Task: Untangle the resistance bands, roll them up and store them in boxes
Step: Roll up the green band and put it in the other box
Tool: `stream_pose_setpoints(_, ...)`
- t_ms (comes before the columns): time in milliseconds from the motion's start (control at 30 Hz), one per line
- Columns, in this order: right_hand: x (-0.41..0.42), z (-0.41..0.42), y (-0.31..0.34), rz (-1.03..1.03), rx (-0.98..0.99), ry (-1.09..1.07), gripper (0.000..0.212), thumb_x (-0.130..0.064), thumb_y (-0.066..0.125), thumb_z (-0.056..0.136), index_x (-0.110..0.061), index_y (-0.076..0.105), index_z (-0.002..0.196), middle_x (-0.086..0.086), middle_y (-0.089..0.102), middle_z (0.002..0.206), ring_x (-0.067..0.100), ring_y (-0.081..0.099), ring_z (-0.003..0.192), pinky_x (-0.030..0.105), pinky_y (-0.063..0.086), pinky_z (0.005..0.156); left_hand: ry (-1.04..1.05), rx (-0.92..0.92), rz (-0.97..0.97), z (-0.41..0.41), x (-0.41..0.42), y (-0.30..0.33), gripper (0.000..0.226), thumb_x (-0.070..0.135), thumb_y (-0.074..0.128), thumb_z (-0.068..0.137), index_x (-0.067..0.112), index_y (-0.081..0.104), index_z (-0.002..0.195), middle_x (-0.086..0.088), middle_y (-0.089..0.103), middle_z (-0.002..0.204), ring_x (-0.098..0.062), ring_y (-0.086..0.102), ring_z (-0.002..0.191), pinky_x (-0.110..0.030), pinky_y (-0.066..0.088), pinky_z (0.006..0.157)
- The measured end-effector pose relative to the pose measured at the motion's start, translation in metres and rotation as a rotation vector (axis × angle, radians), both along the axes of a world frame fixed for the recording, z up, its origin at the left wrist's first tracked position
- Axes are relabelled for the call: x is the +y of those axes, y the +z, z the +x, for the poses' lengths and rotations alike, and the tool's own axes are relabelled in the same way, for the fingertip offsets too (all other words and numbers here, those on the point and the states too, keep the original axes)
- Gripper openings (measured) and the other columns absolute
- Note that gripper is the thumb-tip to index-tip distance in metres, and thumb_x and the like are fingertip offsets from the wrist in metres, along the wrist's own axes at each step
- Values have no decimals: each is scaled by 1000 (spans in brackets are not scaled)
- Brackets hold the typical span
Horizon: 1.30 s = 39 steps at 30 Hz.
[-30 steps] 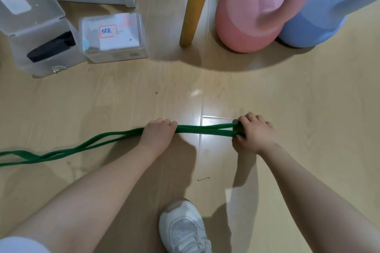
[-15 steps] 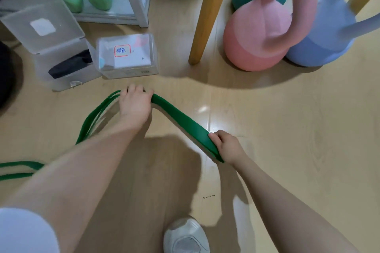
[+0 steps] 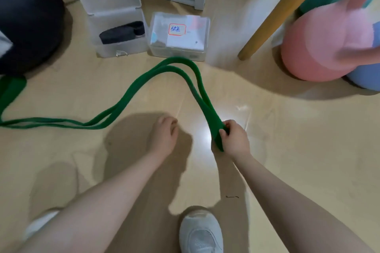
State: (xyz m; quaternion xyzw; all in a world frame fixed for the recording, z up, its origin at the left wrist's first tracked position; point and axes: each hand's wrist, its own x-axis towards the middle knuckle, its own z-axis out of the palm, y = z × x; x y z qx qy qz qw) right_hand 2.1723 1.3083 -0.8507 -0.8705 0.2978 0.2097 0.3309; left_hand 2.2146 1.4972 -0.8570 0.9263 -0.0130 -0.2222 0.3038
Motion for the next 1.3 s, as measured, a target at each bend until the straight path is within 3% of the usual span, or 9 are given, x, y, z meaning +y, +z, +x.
stream_pose_setpoints(100, 27, 8, 11, -321, -108, 158, 64, -26, 63, 82, -7, 35, 137, 16, 38, 141, 35, 36, 128, 42, 31, 102, 32, 31, -18, -6, 25, 6, 24, 11, 47, 92, 5, 59, 113, -9, 54, 115, -25, 57, 100, -35, 46, 90)
stream_pose_setpoints(167, 53, 23, 23, -320, -252, 242, 69, -26, 65, 81, -7, 34, 139, 19, 30, 147, 38, 30, 133, 45, 25, 108, 34, 23, -16, -7, 49, 14, 26, 12, 46, 93, 6, 57, 116, -6, 52, 120, -23, 56, 102, -35, 46, 92)
stream_pose_setpoints(367, 158, 65, 36, 84, -334, 895, 31, -14, 43, 92, -11, 55, 120, 9, 52, 121, 28, 55, 101, 31, 42, 74, 219, -34, 70, -4, 146, 28, 31, 8, 47, 91, 5, 55, 121, -9, 50, 124, -27, 58, 99, -34, 45, 87)
stream_pose_setpoints(567, 247, 77, 15, -50, -371, 1133, 39, -11, 41, 92, -13, 45, 131, 8, 44, 131, 30, 52, 108, 35, 44, 72, 464, -110, 72, -9, 220, 24, 31, -2, 51, 84, 1, 60, 114, -16, 56, 112, -32, 59, 93, -26, 39, 83)
stream_pose_setpoints(800, 285, 85, 1, -231, -259, 1091, 30, -19, 39, 96, -10, 47, 123, 10, 47, 119, 31, 51, 104, 33, 36, 68, 542, -103, 32, -10, 258, 9, 37, 3, 48, 90, 5, 51, 127, -16, 48, 130, -29, 56, 104, -15, 32, 75)
stream_pose_setpoints(933, 296, 80, 7, -74, -389, 971, 33, -35, 63, 82, -6, 66, 98, 14, 57, 92, 34, 57, 79, 34, 45, 63, 409, -115, 49, -6, 265, 12, 47, 5, 45, 93, 9, 36, 139, -10, 41, 137, -19, 55, 103, -6, 24, 78)
stream_pose_setpoints(1033, 287, 80, 16, -72, -474, 909, 23, -28, 68, 76, -5, 66, 83, 11, 55, 82, 33, 57, 66, 29, 41, 55, 269, -143, 115, 4, 274, 13, 49, 9, 43, 94, 14, 32, 142, -8, 42, 136, -19, 54, 104, -10, 27, 73)
stream_pose_setpoints(1200, 261, 77, 25, -265, -149, 1079, 48, -50, 51, 86, -16, 47, 120, 2, 48, 111, 25, 54, 102, 29, 37, 63, 124, -137, 307, 33, 289, 23, 41, 21, 36, 97, 20, 39, 138, -4, 52, 123, -20, 57, 90, -30, 46, 69)
stream_pose_setpoints(1300, 270, 83, 38, -308, -150, 1145, 68, -66, 46, 80, -17, 40, 126, 2, 42, 121, 25, 57, 100, 29, 38, 63, 215, -150, 356, 63, 307, 35, 42, 21, 38, 97, 15, 36, 138, -8, 44, 133, -26, 51, 104, -32, 42, 74)
